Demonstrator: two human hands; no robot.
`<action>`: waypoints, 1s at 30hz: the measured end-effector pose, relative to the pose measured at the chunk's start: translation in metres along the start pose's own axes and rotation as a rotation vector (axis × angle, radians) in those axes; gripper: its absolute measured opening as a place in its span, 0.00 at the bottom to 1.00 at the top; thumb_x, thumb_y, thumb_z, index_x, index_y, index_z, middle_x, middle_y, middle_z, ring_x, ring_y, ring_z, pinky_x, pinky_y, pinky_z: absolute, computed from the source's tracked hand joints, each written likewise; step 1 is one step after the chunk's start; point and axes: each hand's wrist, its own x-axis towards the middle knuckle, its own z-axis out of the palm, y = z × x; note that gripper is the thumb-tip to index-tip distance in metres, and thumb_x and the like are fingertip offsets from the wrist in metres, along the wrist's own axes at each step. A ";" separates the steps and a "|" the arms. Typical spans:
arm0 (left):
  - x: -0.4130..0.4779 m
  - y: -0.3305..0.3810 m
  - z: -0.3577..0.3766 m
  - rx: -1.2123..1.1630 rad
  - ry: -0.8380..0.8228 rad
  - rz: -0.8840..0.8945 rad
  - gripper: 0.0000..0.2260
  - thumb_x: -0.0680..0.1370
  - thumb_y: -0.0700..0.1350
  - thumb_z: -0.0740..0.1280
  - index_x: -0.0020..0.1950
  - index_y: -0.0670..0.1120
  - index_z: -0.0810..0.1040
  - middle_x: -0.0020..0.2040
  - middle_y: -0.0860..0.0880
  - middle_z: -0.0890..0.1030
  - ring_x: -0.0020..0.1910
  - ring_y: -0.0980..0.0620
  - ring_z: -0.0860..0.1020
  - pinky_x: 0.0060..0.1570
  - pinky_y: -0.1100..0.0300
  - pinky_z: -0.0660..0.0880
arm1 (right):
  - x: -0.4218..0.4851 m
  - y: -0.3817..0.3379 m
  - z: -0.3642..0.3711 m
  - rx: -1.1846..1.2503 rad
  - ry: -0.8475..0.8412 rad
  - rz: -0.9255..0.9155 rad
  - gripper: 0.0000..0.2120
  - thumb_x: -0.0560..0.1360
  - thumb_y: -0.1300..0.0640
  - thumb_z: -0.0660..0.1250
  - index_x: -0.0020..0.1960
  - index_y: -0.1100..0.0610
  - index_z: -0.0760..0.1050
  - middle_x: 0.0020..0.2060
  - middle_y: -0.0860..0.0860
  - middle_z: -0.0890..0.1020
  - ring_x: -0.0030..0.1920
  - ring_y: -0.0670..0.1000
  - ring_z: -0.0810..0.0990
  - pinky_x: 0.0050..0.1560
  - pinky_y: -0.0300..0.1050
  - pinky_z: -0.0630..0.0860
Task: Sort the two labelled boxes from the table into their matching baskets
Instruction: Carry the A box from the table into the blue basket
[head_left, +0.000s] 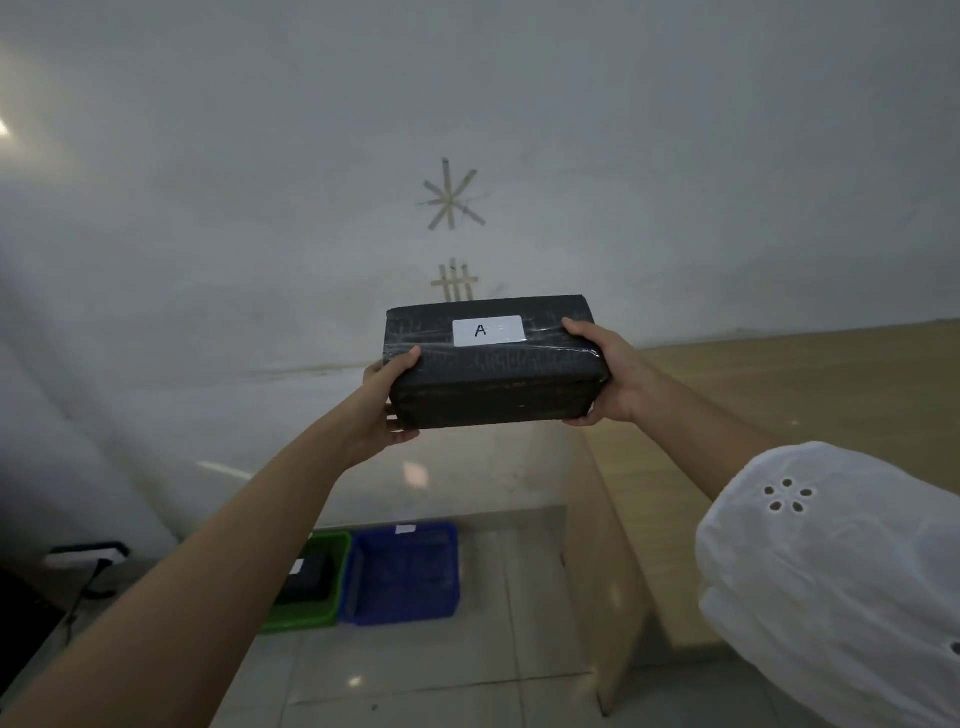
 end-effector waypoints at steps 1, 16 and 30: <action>0.000 0.000 -0.021 0.006 -0.004 0.013 0.28 0.74 0.55 0.67 0.71 0.50 0.61 0.62 0.43 0.72 0.53 0.44 0.75 0.50 0.50 0.75 | 0.003 0.008 0.018 0.006 -0.007 -0.009 0.15 0.64 0.42 0.72 0.44 0.50 0.77 0.43 0.53 0.83 0.47 0.56 0.80 0.44 0.54 0.74; 0.044 -0.028 -0.187 -0.077 0.060 -0.099 0.28 0.74 0.54 0.68 0.70 0.51 0.61 0.53 0.47 0.72 0.52 0.45 0.75 0.44 0.53 0.77 | 0.080 0.070 0.164 -0.011 -0.027 0.114 0.17 0.64 0.42 0.73 0.47 0.52 0.78 0.45 0.54 0.84 0.50 0.58 0.80 0.42 0.55 0.74; 0.196 -0.044 -0.251 -0.117 0.048 -0.252 0.20 0.76 0.49 0.66 0.66 0.50 0.65 0.56 0.45 0.72 0.58 0.43 0.73 0.49 0.52 0.77 | 0.240 0.093 0.209 -0.023 -0.009 0.234 0.14 0.68 0.44 0.70 0.48 0.51 0.76 0.48 0.54 0.82 0.51 0.57 0.78 0.45 0.55 0.74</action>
